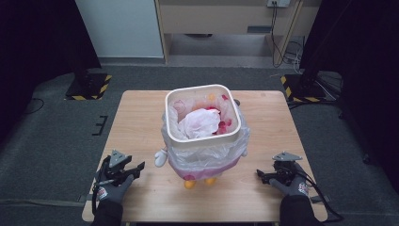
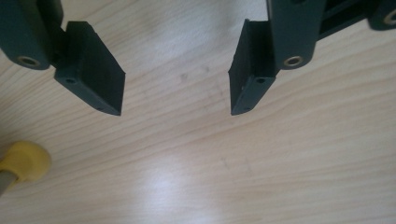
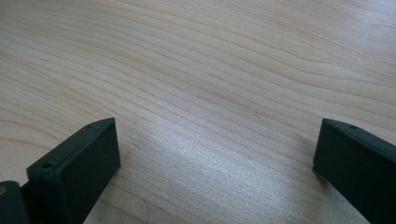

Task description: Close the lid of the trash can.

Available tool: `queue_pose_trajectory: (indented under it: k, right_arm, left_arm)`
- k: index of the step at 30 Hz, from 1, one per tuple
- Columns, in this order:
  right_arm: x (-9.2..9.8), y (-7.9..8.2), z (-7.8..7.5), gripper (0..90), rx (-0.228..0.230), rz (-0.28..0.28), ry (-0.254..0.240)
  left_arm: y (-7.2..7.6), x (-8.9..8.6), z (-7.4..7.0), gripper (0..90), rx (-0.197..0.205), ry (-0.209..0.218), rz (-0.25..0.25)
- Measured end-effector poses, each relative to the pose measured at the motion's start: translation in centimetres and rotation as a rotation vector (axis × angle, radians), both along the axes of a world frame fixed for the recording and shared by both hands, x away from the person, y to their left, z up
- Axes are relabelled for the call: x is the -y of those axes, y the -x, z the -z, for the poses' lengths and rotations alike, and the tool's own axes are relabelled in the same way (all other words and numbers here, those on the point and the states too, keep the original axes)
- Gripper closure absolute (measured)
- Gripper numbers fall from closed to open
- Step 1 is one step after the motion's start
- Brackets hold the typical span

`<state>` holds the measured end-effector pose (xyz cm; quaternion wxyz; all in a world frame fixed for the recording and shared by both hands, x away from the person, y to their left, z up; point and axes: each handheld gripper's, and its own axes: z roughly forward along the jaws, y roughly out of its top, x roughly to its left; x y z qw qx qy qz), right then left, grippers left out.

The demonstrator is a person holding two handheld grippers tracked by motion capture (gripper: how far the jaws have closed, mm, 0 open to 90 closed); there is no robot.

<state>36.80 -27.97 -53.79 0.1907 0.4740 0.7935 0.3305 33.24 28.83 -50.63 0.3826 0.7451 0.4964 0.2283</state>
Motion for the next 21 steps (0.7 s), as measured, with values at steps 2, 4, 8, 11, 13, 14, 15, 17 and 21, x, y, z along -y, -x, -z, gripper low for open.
queue_pose_trajectory:
  k: [2, 4, 8, 11, 13, 14, 15, 17, 21]
  right_arm:
    - [0.0, 0.0, 0.0, 0.7, 0.0, 0.0, 0.0]
    - [0.0, 0.0, 0.0, 0.7, 0.0, 0.0, 0.0]
    - [0.0, 0.0, 0.0, 0.7, 0.0, 0.0, 0.0]
    - [0.0, 0.0, 0.0, 0.7, 0.0, 0.0, 0.0]
    - [0.0, 0.0, 0.0, 0.7, 0.0, 0.0, 0.0]
    - [0.0, 0.0, 0.0, 0.7, 0.0, 0.0, 0.0]
    - [0.0, 0.0, 0.0, 0.7, 0.0, 0.0, 0.0]
    - [0.0, 0.0, 0.0, 0.7, 0.0, 0.0, -0.001]
    - [0.0, 0.0, 0.0, 0.7, 0.0, 0.0, -0.001]
  left_arm:
    - [0.2, -0.5, 0.3, 34.1, -0.024, -0.013, -0.01]
    - [0.4, -0.9, 0.7, 31.7, -0.059, -0.028, -0.017]
    - [0.7, -1.5, 1.2, 27.4, -0.087, -0.059, -0.027]
    - [0.8, -1.8, 1.4, 22.7, -0.093, -0.078, -0.045]
    - [0.8, -2.0, 1.7, 19.4, -0.116, -0.096, -0.062]
    - [0.8, -2.2, 1.9, 17.7, -0.132, -0.101, -0.068]
    - [0.8, -2.3, 2.0, 16.9, -0.142, -0.106, -0.076]
    - [0.8, -2.5, 2.2, 14.8, -0.148, -0.102, -0.096]
    - [0.7, -2.5, 2.5, 9.4, -0.136, -0.093, -0.11]
